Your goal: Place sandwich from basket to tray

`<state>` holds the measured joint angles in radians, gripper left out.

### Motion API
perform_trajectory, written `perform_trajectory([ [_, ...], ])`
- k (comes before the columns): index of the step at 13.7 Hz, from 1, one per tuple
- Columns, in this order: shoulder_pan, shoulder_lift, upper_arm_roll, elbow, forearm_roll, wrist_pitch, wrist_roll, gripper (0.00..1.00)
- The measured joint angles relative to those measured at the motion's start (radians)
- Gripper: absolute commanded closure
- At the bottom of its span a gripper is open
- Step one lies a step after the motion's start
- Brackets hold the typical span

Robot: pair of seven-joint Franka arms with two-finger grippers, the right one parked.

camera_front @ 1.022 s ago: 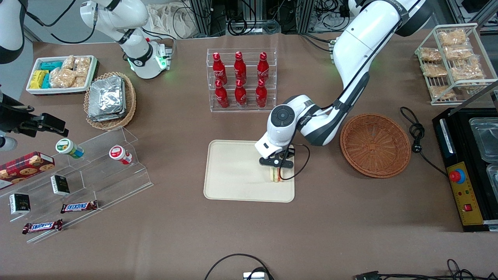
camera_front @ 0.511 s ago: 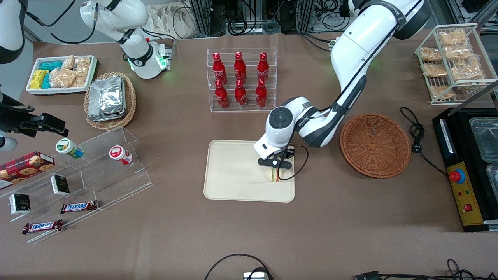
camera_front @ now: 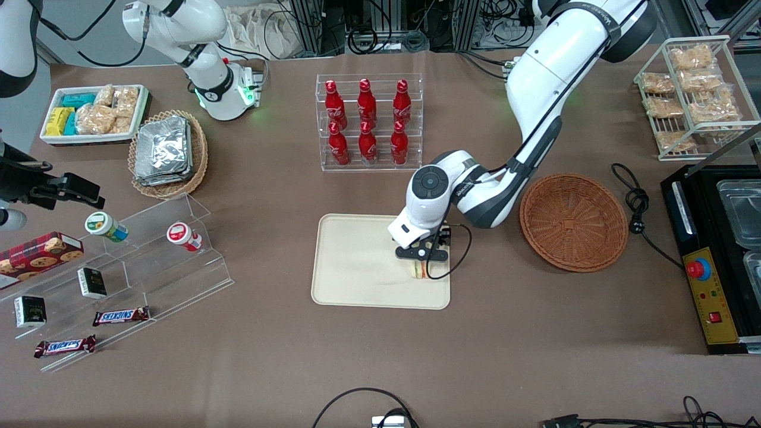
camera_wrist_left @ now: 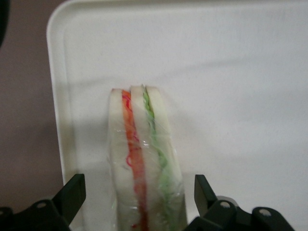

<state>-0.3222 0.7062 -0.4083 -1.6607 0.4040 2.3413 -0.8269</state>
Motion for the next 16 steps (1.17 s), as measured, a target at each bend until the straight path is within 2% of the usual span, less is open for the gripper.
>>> perform_trajectory([
  [7, 0.010, -0.009, 0.004, 0.263, -0.038, -0.304, -0.044, 0.00],
  [14, 0.054, -0.113, 0.035, 0.319, -0.038, -0.476, -0.051, 0.00],
  [16, 0.054, -0.158, 0.083, 0.324, -0.040, -0.528, -0.051, 0.00],
])
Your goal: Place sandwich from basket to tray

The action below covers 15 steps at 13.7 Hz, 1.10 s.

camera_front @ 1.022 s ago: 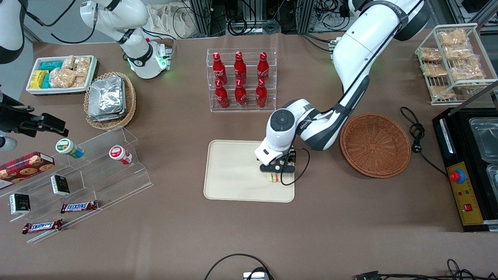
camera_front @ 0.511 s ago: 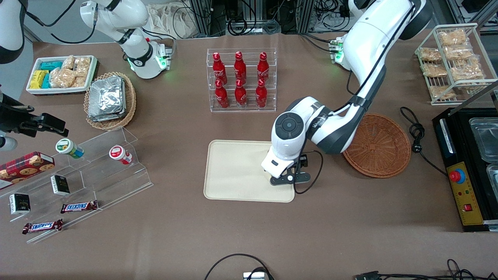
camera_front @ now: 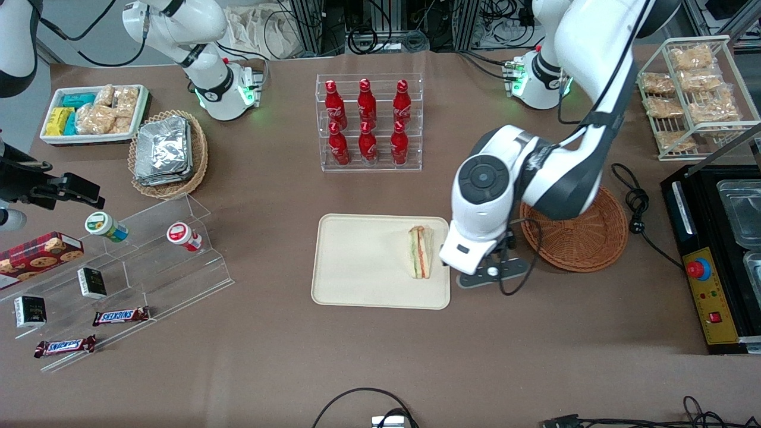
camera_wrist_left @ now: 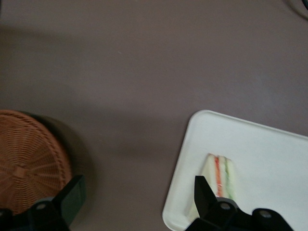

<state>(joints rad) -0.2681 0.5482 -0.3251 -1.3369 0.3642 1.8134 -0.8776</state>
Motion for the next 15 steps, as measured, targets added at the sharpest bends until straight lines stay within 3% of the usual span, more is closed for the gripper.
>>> perform_trajectory([
  [5, 0.002, -0.063, 0.093, 0.003, -0.051, -0.046, 0.093, 0.00],
  [11, 0.003, -0.165, 0.253, -0.003, -0.161, -0.133, 0.391, 0.00],
  [15, 0.004, -0.261, 0.325, -0.080, -0.188, -0.147, 0.566, 0.00],
])
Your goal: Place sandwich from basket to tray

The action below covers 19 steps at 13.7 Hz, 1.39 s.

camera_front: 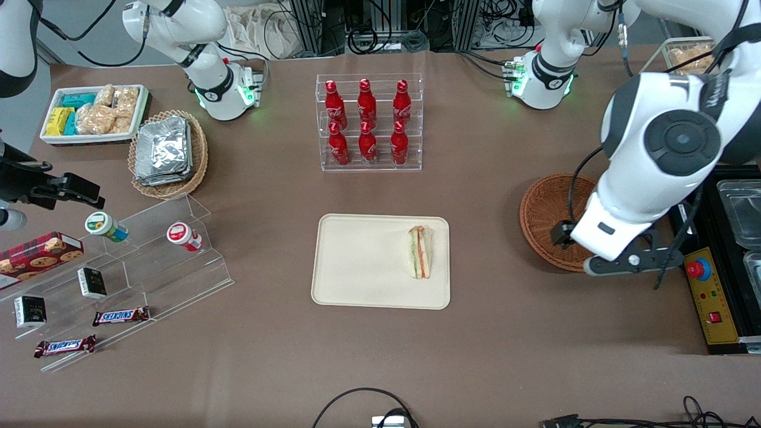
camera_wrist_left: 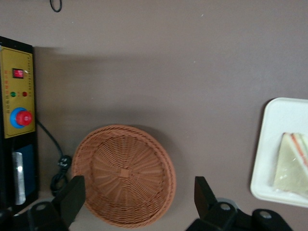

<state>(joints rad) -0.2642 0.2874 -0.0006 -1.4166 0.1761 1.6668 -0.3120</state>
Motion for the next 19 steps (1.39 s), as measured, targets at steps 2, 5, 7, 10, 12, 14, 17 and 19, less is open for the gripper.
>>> perform_trajectory([
  [2, 0.000, -0.040, 0.013, -0.034, -0.005, -0.001, 0.023, 0.00],
  [5, 0.023, -0.075, 0.011, -0.050, -0.014, -0.028, 0.044, 0.00],
  [7, 0.078, -0.093, 0.003, -0.054, -0.029, -0.033, 0.091, 0.00],
  [10, 0.128, -0.140, -0.001, -0.084, -0.058, -0.036, 0.143, 0.00],
  [12, 0.169, -0.182, -0.015, -0.110, -0.102, -0.037, 0.176, 0.00],
  [14, 0.220, -0.226, -0.044, -0.131, -0.155, -0.043, 0.204, 0.00],
  [17, 0.258, -0.293, -0.088, -0.163, -0.175, -0.067, 0.211, 0.00],
  [19, 0.258, -0.338, -0.099, -0.186, -0.175, -0.099, 0.211, 0.00],
])
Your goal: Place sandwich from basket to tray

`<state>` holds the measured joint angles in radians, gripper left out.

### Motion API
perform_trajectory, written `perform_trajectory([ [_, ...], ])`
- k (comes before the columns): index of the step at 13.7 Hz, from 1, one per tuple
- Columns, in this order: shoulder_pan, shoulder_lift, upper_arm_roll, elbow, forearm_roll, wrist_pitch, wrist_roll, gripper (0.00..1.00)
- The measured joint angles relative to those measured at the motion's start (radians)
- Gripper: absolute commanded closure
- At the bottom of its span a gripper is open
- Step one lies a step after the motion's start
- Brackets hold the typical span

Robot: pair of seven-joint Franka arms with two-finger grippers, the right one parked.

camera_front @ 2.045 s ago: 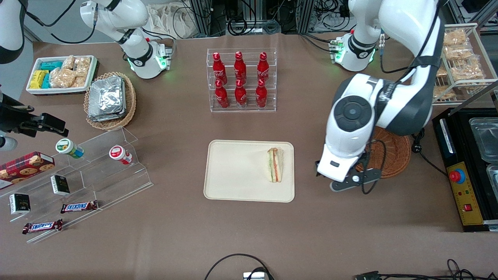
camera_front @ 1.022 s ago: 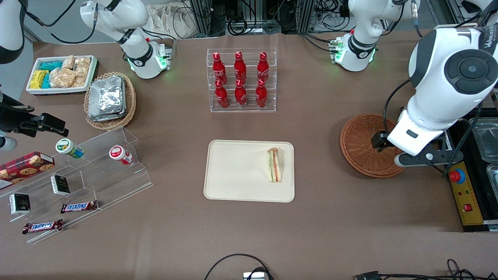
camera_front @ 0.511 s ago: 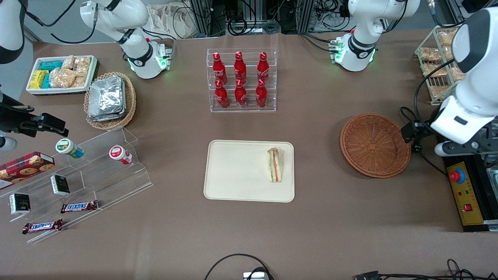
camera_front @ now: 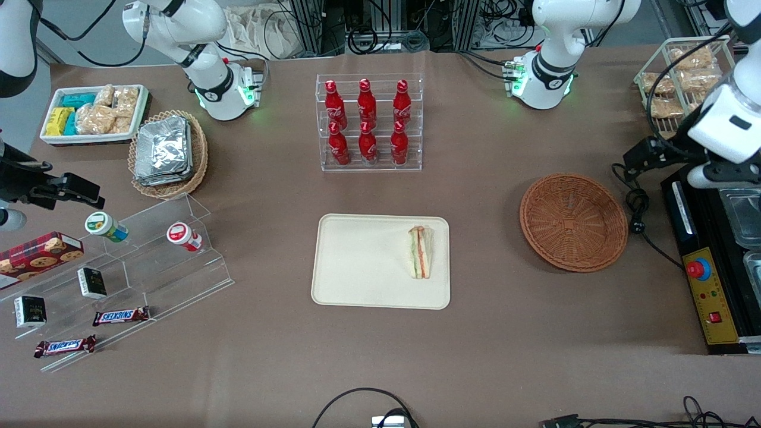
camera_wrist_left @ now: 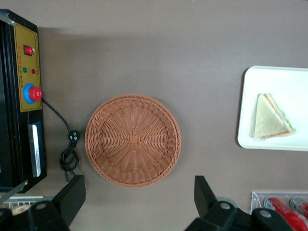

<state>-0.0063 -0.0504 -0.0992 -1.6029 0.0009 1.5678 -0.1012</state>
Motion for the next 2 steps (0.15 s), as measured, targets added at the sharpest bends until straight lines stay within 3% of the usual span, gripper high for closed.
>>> perform_trajectory([
  [2, 0.003, -0.026, 0.000, -0.012, 0.000, -0.026, 0.000, 0.00],
])
